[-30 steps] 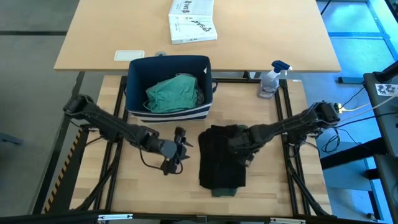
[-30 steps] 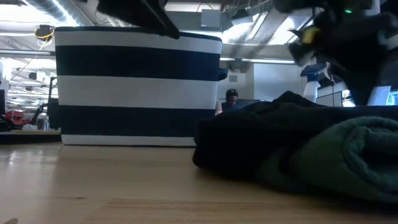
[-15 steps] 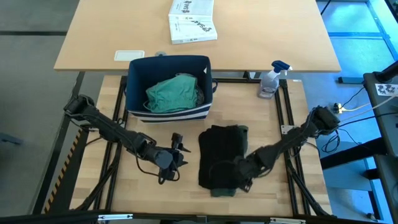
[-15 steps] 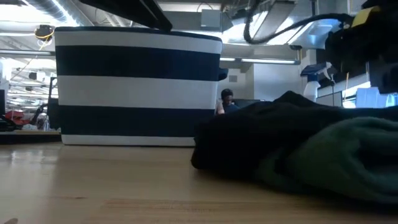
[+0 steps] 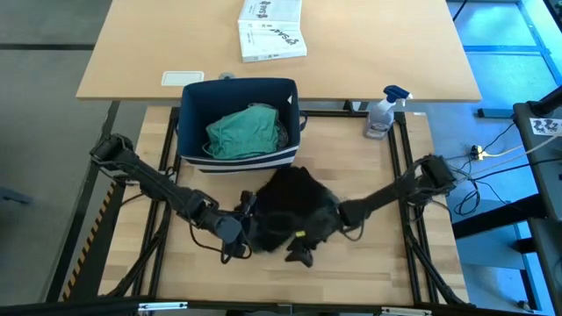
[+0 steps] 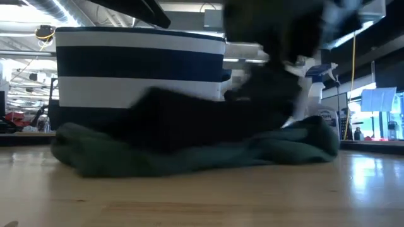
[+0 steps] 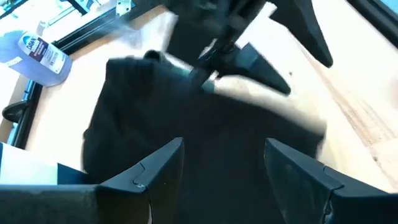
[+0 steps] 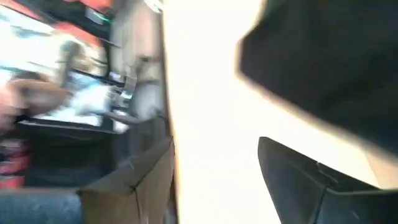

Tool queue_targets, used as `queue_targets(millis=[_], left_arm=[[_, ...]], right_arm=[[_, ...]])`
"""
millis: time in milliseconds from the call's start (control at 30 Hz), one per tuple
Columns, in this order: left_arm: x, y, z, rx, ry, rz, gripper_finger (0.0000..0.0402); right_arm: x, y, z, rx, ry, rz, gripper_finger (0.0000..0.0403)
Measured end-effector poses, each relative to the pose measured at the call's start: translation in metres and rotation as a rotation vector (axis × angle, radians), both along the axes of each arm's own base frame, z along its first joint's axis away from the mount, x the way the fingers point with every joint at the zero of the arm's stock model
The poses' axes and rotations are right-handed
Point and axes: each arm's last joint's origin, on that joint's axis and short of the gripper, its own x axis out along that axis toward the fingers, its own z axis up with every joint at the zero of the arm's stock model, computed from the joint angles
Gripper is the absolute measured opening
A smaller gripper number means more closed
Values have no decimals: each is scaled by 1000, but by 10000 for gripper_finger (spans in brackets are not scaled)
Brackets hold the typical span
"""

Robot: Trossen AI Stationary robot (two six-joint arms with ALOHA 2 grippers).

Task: Fold Laundry from Bin

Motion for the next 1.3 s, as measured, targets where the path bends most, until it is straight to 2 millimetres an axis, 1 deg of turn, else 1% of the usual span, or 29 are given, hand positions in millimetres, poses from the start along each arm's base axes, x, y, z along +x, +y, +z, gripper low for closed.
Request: queue_targets(millis=[67, 133, 233, 333, 467, 533, 567, 633, 700, 800, 867, 1067, 1233, 1300], left_arm=[[-1, -2, 0, -9, 0, 0, 218], [-4, -6, -1, -9, 11, -9, 218], [-9, -13, -2, 12, 22, -23, 218], [-15, -19, -6, 49, 49, -35, 218], [-25, -25, -27, 122, 101, -54, 218], [-28, -27, -38, 151, 120, -59, 218], [-29, -28, -45, 163, 132, -61, 218], [-29, -29, -55, 185, 142, -58, 218], [-29, -30, -61, 200, 144, -45, 218], [-28, -32, -62, 218, 110, -6, 218], [-26, -32, -61, 219, 86, 10, 218], [-26, -32, -61, 231, 80, 23, 218], [-26, -30, -60, 265, 56, 61, 218], [-26, -29, -60, 273, 49, 72, 218]], right_arm=[[8, -6, 7, 47, -84, 47, 232], [9, -8, 13, 95, -104, 119, 232], [2, -7, 21, 107, -91, 200, 232], [-10, -9, 28, 35, -26, 216, 232], [-29, -21, 37, -161, 53, 134, 232], [-37, -28, 45, -305, 57, 53, 232], [-39, -30, 47, -381, 39, 29, 232], [-40, -29, 51, -579, -50, 10, 232], [-40, -22, 52, -786, -150, 76, 232], [-33, -10, 45, -1035, -280, 206, 232], [-28, -5, 35, -1130, -320, 275, 232], [-14, 1, 11, -1255, -360, 363, 232], [-3, 7, -3, -1355, -457, 424, 232], [3, 10, -10, -1380, -471, 445, 232]])
